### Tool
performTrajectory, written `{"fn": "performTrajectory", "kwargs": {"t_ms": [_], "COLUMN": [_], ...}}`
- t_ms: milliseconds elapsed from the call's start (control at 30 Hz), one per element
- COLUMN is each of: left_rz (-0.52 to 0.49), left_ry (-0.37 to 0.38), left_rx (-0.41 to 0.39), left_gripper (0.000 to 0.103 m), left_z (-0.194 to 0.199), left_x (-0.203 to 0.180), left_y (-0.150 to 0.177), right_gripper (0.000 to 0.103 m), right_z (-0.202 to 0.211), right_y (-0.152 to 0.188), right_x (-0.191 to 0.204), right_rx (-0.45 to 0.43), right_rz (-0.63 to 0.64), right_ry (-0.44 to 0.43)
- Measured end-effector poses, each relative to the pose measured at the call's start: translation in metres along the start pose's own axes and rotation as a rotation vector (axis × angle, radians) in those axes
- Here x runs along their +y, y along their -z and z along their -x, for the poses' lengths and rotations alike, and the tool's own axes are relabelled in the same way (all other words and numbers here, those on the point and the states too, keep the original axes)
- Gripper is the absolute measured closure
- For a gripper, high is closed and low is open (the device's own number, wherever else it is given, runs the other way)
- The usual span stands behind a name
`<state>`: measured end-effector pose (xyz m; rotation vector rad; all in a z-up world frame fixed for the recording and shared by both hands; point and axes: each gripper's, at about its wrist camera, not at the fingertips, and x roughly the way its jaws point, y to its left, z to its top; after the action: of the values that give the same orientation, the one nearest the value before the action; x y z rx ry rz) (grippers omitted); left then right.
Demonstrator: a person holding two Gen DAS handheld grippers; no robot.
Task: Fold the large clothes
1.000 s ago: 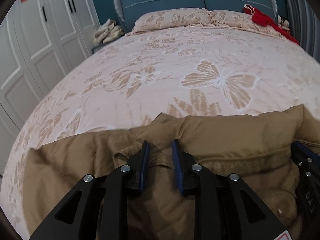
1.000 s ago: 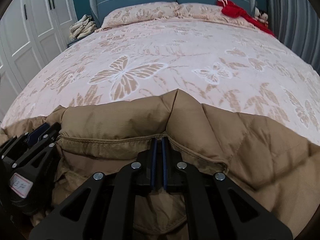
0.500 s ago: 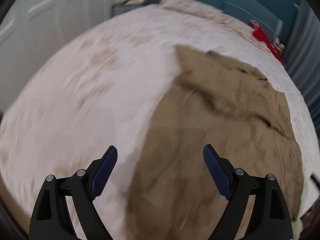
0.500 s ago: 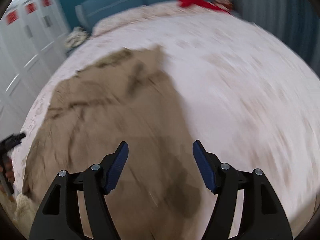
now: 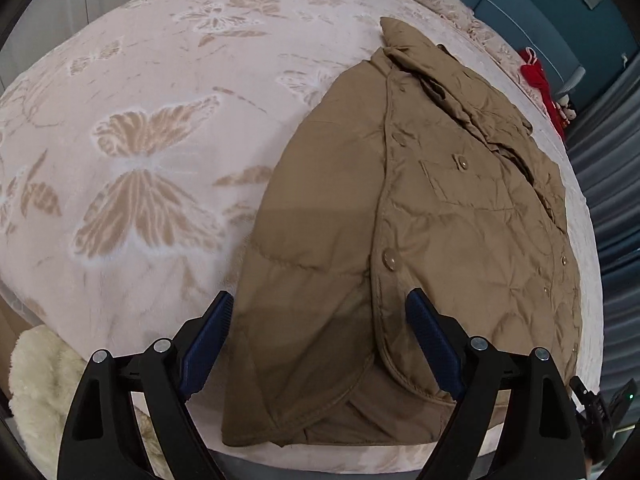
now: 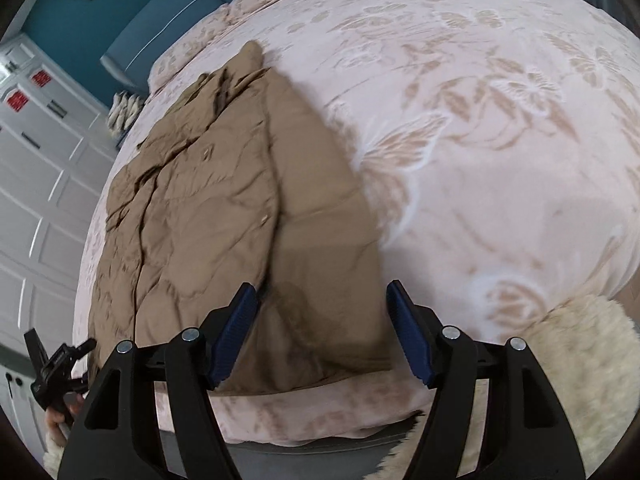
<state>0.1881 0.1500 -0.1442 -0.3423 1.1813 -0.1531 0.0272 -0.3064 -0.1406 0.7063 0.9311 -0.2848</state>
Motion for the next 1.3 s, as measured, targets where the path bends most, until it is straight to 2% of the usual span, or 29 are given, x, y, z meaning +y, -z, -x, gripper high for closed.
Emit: {"fn": "performTrajectory", "kwargs": {"t_ms": [133,167,200,233,300,333,367,433,633,800,933,1000,1100,1167,1300], "left_rz": [-0.009,-0.016,-0.024,-0.032,-0.039,-0.037,-0.034,-0.045,-0.093,-0.217,-0.342,-0.354,-0.310,-0.282,-0.287], "left_ry": [0.012,0.008,0.007,0.017,0.027,0.048,0.053,0.047,0.079,0.058,0.025,0.015,0.043,0.060,0.052], "left_rx": [-0.001,-0.005,-0.003,0.001,0.005,0.007,0.006,-0.009,-0.051,-0.032,0.010,0.014,-0.022,-0.082,-0.199], "left_gripper": [0.021,0.026,0.030,0.041,0.059,0.075,0.087,0.098,0.101,0.101,0.101,0.101,0.101,0.101,0.101], "left_z": [0.002,0.001,0.002,0.002,0.004,0.007,0.009,0.019,0.065,0.111,0.166,0.194,0.227,0.241,0.238], "left_x": [-0.007,-0.010,-0.011,-0.012,-0.016,-0.016,-0.017,-0.020,-0.025,-0.027,-0.021,-0.016,-0.012,-0.015,-0.028], "left_y": [0.019,0.022,0.023,0.024,0.029,0.028,0.028,0.027,0.030,0.043,0.068,0.077,0.075,0.063,0.032], "right_gripper": [0.036,0.038,0.044,0.048,0.071,0.077,0.088,0.093,0.097,0.098,0.098,0.098,0.098,0.098,0.098], "right_z": [-0.002,-0.003,-0.003,-0.004,-0.004,-0.005,-0.003,0.000,0.036,0.089,0.146,0.170,0.203,0.216,0.215], "right_y": [0.013,0.012,0.013,0.013,0.013,0.013,0.013,0.015,0.018,0.032,0.058,0.069,0.074,0.062,0.020], "right_x": [0.000,0.001,0.000,0.000,-0.001,-0.002,-0.003,-0.004,0.008,0.023,0.038,0.044,0.054,0.061,0.076], "right_rx": [0.002,0.001,-0.002,-0.002,0.006,0.012,0.014,0.013,-0.005,0.040,0.098,0.108,0.063,-0.005,-0.148], "right_rz": [0.011,0.013,0.015,0.014,0.018,0.013,0.006,0.001,0.076,0.258,0.417,0.446,0.457,0.440,0.404], "right_ry": [0.011,0.008,0.007,0.008,0.015,0.001,-0.015,-0.027,-0.050,-0.045,-0.055,-0.073,-0.094,-0.114,-0.161]}}
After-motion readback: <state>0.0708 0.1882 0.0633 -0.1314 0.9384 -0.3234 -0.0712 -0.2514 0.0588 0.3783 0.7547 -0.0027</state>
